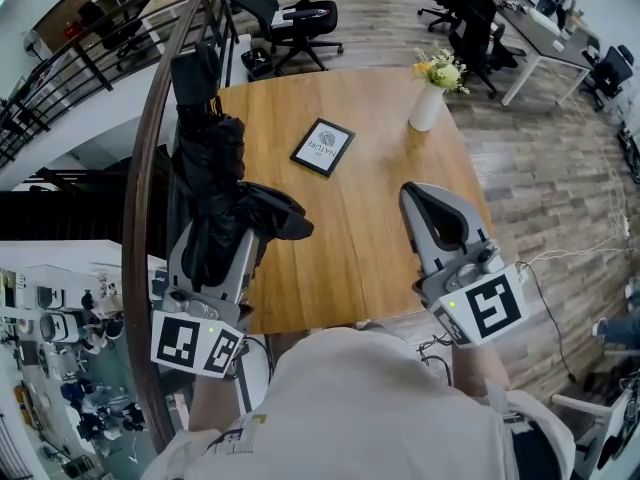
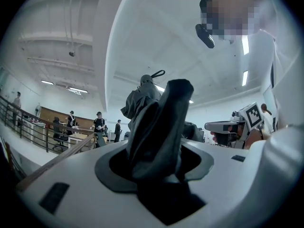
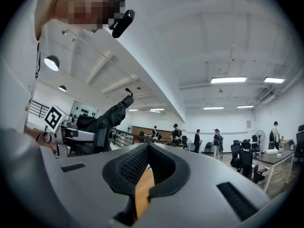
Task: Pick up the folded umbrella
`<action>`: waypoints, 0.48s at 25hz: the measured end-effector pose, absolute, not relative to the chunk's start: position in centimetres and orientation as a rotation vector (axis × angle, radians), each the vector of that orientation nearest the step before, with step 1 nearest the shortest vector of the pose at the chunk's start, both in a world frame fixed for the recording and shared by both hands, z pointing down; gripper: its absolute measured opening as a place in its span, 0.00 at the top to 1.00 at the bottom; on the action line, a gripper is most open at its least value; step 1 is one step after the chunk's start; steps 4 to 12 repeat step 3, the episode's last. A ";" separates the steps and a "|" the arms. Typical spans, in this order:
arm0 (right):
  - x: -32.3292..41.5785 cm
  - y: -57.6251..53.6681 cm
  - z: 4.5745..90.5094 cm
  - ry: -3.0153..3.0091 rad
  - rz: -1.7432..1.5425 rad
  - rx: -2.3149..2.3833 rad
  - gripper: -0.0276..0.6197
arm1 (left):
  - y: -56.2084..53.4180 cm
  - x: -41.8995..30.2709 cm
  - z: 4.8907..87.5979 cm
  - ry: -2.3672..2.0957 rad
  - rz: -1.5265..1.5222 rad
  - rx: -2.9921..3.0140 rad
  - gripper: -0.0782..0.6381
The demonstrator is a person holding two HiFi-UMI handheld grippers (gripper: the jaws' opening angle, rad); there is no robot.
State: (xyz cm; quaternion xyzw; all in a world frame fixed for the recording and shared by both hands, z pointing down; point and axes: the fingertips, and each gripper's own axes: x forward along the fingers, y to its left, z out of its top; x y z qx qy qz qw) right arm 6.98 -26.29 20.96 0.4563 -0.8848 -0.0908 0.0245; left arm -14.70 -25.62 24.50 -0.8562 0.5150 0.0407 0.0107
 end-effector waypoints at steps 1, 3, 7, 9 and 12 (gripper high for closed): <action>7.2 -26.3 21.1 -2.729 -0.285 1.417 0.91 | -25.7 -14.5 24.6 1.606 0.137 -2.679 0.55; 7.6 -26.5 21.3 -2.718 -0.290 1.429 0.91 | -25.8 -14.1 24.6 1.605 0.151 -2.691 0.55; 7.6 -26.5 21.3 -2.718 -0.290 1.429 0.91 | -25.8 -14.1 24.6 1.605 0.151 -2.691 0.55; 7.6 -26.5 21.3 -2.718 -0.290 1.429 0.91 | -25.8 -14.1 24.6 1.605 0.151 -2.691 0.55; 7.6 -26.5 21.3 -2.718 -0.290 1.429 0.91 | -25.8 -14.1 24.6 1.605 0.151 -2.691 0.55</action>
